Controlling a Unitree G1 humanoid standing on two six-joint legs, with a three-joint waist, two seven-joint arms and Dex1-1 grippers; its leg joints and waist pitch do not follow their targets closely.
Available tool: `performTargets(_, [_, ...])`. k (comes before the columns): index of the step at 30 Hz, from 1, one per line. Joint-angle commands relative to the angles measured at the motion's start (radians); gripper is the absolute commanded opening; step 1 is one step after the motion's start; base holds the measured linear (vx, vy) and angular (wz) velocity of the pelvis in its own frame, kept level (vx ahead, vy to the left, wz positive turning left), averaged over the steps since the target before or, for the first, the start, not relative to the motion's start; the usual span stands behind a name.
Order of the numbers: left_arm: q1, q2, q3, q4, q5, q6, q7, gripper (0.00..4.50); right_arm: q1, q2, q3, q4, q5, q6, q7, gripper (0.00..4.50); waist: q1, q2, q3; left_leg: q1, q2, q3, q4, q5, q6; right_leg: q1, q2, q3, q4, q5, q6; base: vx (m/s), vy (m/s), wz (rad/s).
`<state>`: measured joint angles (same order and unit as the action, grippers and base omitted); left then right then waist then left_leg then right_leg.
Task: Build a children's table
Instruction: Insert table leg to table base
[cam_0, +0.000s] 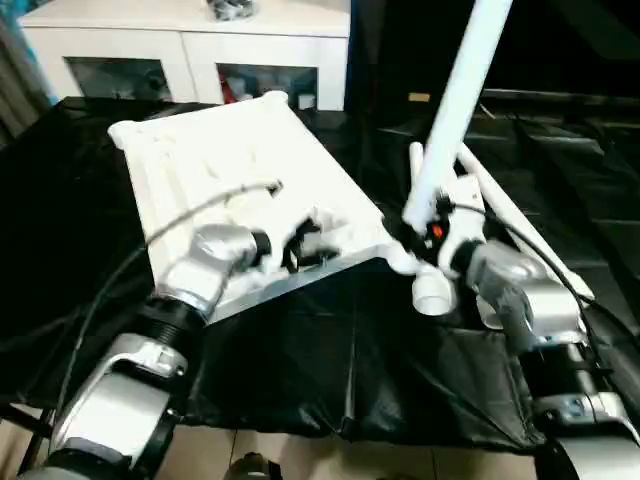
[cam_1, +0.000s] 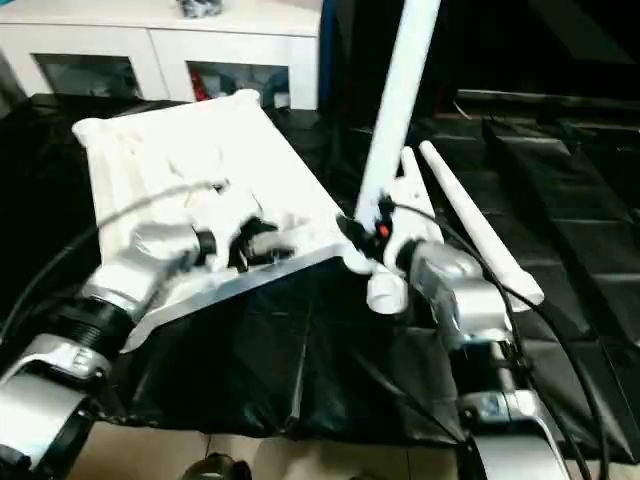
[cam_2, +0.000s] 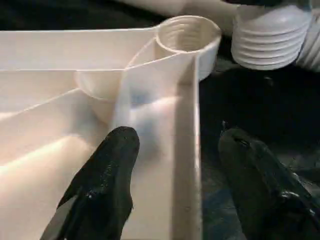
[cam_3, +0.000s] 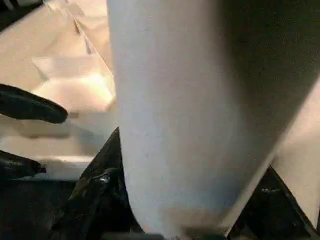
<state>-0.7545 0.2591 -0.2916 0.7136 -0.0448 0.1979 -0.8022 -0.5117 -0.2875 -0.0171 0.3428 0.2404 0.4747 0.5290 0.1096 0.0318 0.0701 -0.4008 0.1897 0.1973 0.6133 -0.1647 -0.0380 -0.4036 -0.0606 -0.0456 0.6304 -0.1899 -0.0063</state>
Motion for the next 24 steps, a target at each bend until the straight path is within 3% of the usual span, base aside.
performTargets(1, [-0.007,-0.002,-0.009,0.002,0.014,-0.003,-0.002,2.97,-0.002,-0.009,-0.015,-0.049,0.005,0.016,-0.003,1.89,-0.002,0.004,-0.088,0.030,0.037,-0.028,-0.069,-0.196,-0.021,0.052,-0.080,0.042,-0.076,-0.113,-0.220,0.000,0.000,0.00])
performTargets(9, [-0.034,-0.027,-0.015,0.081,0.057,-0.035,0.034,2.97,0.006,-0.038,-0.031,-0.089,0.013,0.042,-0.004,1.89,-0.009,0.003,-0.086,0.032,0.035,-0.027,-0.069,-0.212,-0.014,0.051,-0.080,0.042,-0.084,-0.159,-0.214,0.000,0.000,0.00])
performTargets(15, [-0.058,-0.047,0.013,0.116,0.034,-0.005,0.027,2.34,-0.007,-0.047,-0.057,-0.106,0.033,0.052,0.002,1.89,-0.008,0.002,-0.086,0.031,0.036,-0.027,-0.068,-0.202,-0.006,0.051,-0.080,0.041,-0.082,-0.143,-0.227,0.000,0.000,0.00])
performTargets(19, [-0.083,-0.061,0.033,0.170,0.034,-0.023,0.042,2.20,-0.004,-0.041,-0.070,-0.122,0.053,0.071,0.000,1.89,-0.006,0.002,-0.088,0.030,0.035,-0.027,-0.066,-0.186,0.005,0.053,-0.080,0.041,-0.080,-0.123,-0.229,0.000,0.000,0.00])
performTargets(20, [-0.085,-0.062,0.034,0.174,0.034,-0.025,0.041,1.87,-0.004,-0.041,-0.070,-0.123,0.053,0.074,-0.002,1.89,-0.006,0.000,-0.088,0.030,0.035,-0.027,-0.067,-0.182,0.007,0.053,-0.080,0.041,-0.080,-0.118,-0.229,0.000,0.000,0.00])
performTargets(24, [-0.095,-0.062,0.023,0.192,0.053,-0.026,0.027,1.79,-0.002,-0.032,-0.068,-0.130,0.056,0.086,-0.003,1.89,-0.007,0.003,-0.088,0.030,0.036,-0.027,-0.067,-0.186,0.009,0.052,-0.081,0.040,-0.081,-0.117,-0.237,0.000,0.000,0.00])
